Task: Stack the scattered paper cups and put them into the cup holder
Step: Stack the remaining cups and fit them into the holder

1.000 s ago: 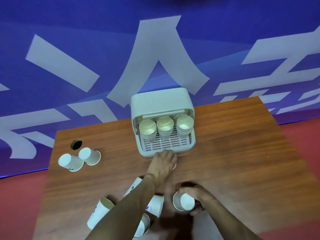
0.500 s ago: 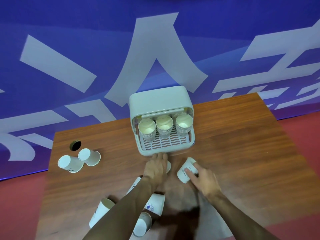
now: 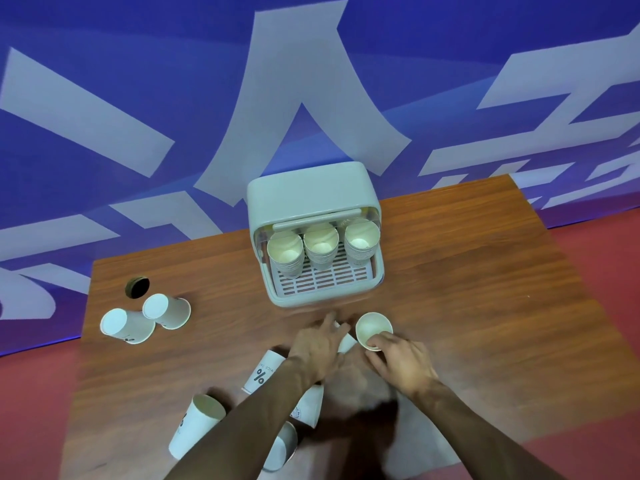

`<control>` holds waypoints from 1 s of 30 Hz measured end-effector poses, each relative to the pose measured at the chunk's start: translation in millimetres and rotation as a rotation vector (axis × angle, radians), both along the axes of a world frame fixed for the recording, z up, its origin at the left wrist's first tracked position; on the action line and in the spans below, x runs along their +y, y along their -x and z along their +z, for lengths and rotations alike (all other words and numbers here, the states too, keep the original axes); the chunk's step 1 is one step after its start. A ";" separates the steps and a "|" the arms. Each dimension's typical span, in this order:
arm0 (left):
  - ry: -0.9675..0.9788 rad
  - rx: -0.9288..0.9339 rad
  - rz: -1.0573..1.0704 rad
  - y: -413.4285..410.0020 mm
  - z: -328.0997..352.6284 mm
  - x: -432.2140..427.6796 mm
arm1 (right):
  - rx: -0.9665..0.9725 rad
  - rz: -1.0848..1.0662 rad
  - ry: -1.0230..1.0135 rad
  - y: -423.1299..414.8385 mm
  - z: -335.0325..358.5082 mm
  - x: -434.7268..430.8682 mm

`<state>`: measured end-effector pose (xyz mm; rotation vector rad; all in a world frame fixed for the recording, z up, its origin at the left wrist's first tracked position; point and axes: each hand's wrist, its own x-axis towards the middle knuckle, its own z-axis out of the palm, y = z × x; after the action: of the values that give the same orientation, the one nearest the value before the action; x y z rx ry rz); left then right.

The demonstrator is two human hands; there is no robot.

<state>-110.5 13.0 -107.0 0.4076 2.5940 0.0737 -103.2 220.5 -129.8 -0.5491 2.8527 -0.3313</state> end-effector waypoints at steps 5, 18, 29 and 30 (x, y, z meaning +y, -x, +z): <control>0.076 0.229 -0.087 9.9 10.3 2.2 | 0.127 0.014 0.022 3.9 6.3 2.7; -0.004 0.354 -0.048 -10.5 -3.9 -27.8 | 0.134 0.006 0.088 13.7 12.6 -3.7; -0.165 0.487 -0.094 -14.2 32.5 -43.4 | 0.156 0.042 0.186 23.9 38.6 -11.7; -0.182 0.514 -0.107 -15.9 41.0 -46.3 | 0.164 0.048 0.202 25.1 44.1 -12.4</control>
<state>-94.6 -33.4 -66.0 0.7098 3.0740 0.1914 -128.3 208.1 -85.7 -0.7121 2.9748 -0.5968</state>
